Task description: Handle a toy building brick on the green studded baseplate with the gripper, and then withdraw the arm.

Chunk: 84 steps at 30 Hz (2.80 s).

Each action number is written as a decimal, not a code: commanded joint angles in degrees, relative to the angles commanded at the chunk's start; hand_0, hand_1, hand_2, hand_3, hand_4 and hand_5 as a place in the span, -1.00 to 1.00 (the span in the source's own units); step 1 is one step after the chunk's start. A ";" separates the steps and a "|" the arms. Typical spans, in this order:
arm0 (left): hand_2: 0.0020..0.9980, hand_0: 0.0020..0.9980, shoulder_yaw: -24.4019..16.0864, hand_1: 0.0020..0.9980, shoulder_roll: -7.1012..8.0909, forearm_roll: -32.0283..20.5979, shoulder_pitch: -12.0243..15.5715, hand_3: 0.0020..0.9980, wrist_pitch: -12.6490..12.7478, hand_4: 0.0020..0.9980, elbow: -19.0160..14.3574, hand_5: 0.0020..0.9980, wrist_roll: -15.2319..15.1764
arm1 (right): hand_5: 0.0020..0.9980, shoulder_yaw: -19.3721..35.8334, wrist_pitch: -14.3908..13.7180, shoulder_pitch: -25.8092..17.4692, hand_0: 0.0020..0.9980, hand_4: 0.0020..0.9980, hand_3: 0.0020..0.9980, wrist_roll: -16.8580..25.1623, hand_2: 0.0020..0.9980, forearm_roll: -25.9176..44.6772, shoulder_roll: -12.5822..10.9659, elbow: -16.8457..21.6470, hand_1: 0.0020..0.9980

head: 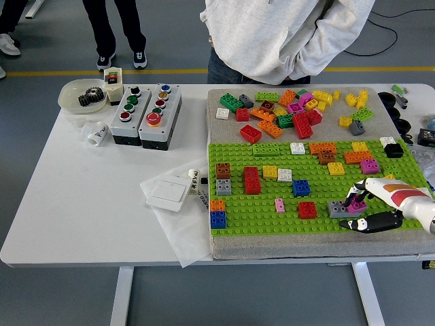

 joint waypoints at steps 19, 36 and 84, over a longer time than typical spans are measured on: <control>0.61 0.49 0.10 0.51 0.04 -0.06 -0.07 0.23 -0.05 0.29 0.01 0.26 -0.09 | 0.09 -0.25 0.02 0.07 0.30 0.80 0.11 0.03 0.40 0.58 0.02 0.40 0.30; 0.61 0.49 0.39 0.51 0.11 -0.28 -0.10 0.23 -0.05 0.29 -0.03 0.26 -0.13 | 0.09 0.54 0.38 -0.29 0.30 0.80 0.11 -0.49 0.40 0.31 -0.51 2.83 0.30; 0.61 0.49 0.99 0.51 0.19 -0.73 -0.16 0.23 -0.02 0.29 -0.16 0.26 -0.16 | 0.10 5.94 -2.27 -1.05 0.33 0.80 0.13 -0.68 0.40 -3.05 -0.17 5.10 0.31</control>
